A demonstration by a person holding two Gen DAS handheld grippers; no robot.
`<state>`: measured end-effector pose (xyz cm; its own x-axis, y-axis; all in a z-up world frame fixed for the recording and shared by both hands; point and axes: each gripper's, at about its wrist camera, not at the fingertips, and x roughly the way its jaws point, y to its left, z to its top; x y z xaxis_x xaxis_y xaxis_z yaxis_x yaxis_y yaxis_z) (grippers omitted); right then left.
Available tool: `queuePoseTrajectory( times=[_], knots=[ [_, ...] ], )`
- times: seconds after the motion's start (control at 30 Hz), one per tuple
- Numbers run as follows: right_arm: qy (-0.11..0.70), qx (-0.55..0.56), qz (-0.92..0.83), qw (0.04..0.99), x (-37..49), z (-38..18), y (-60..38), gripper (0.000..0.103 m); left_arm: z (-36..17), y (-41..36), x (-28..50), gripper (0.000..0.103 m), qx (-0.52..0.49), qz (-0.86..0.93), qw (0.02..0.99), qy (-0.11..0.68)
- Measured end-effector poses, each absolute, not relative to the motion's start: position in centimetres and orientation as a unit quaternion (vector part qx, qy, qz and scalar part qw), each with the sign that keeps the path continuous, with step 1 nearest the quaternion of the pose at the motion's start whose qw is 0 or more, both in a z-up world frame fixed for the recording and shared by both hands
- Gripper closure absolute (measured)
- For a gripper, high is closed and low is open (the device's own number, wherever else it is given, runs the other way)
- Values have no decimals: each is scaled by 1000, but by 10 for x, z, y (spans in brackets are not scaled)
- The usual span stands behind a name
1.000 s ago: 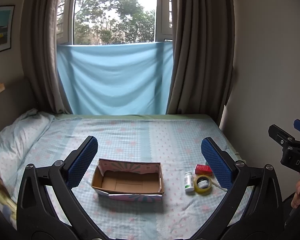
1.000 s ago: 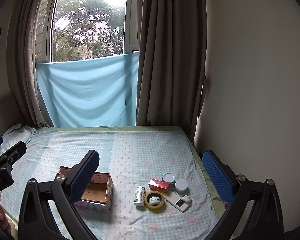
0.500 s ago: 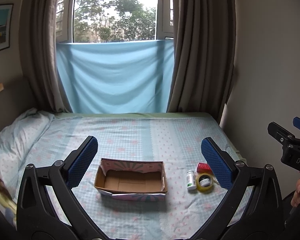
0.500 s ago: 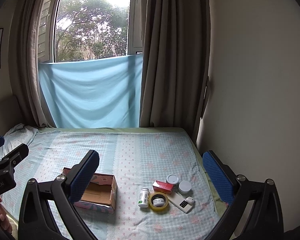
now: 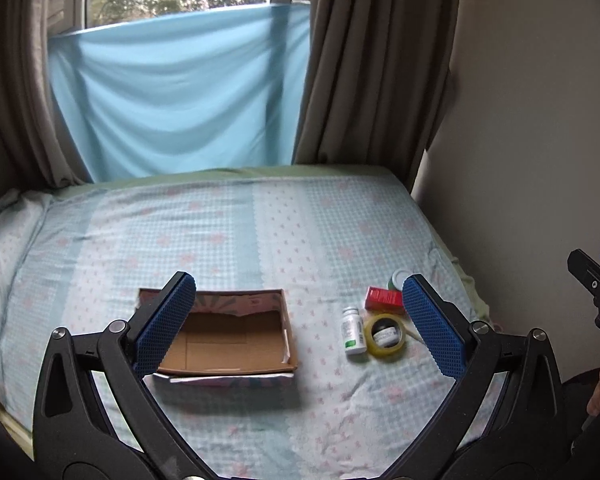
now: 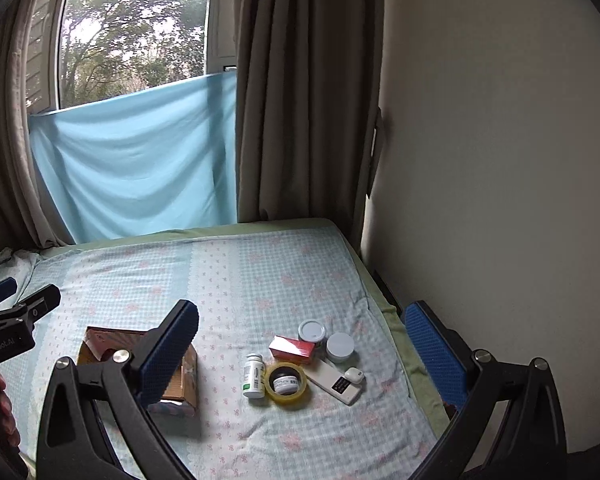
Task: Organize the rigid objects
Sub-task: 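Reach the left gripper to the white pill bottle while the right reaches the white round lid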
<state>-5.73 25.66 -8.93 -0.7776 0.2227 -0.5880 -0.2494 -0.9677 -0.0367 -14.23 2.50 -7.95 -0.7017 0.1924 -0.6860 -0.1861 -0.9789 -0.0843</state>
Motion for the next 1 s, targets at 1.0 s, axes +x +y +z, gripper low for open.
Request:
queuePoseTrajectory(
  times=[1.0],
  knots=[
    [130, -506, 829, 198, -219, -404, 440, 0, -461, 188, -335, 1, -698, 708, 103, 31]
  ],
)
